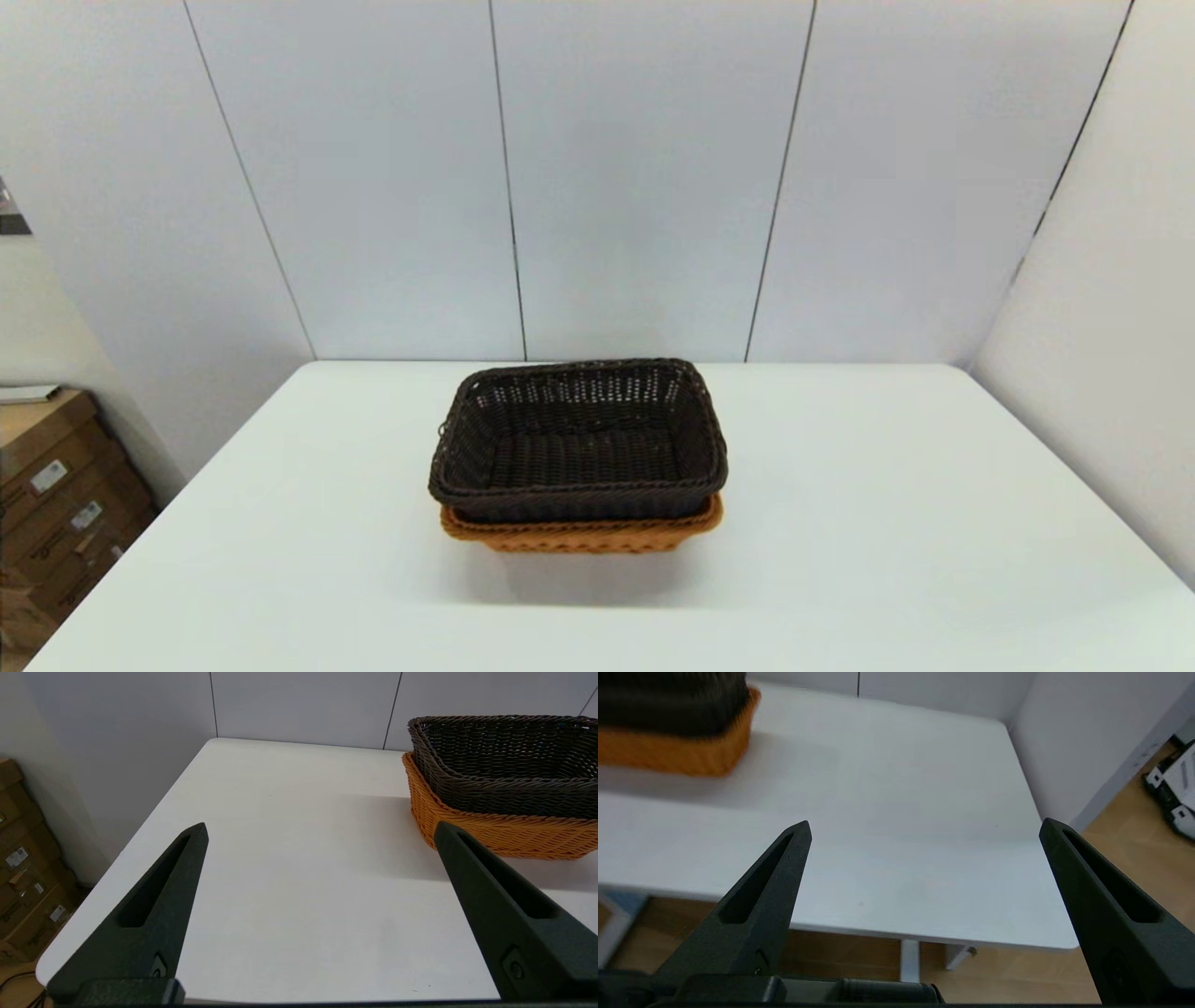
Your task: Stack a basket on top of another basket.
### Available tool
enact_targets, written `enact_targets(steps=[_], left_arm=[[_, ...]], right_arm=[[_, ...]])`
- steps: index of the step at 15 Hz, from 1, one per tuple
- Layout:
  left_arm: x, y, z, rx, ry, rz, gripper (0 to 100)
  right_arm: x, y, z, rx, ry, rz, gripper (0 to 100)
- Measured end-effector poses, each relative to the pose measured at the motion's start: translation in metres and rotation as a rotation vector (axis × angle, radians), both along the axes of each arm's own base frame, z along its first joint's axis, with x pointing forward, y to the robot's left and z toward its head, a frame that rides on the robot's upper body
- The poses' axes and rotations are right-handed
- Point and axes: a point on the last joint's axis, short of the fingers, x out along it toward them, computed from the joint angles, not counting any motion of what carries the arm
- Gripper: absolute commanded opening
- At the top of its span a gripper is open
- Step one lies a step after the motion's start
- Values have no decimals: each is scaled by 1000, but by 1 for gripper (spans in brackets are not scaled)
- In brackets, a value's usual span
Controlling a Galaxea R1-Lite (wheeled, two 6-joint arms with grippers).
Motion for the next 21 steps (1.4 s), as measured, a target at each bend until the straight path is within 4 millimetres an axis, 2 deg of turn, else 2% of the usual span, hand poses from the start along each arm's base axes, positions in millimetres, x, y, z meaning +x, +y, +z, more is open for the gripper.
enact_targets(steps=[3,5,7,14,21], left_arm=[[0,0,0,0,0,0,100],[0,0,0,0,0,0,100],[0,0,0,0,0,0,100],[0,0,0,1,0,0,100],[0,0,0,0,0,0,100]], right_arm=[[34,0,-51,-73,20,20,100],[53,0,-69,-111,-82,36,100],[59,0,-68,-67,-204,54,100],[62,0,-77,173,-188,3,100],[62,0,-77,186,-191,-4,100]])
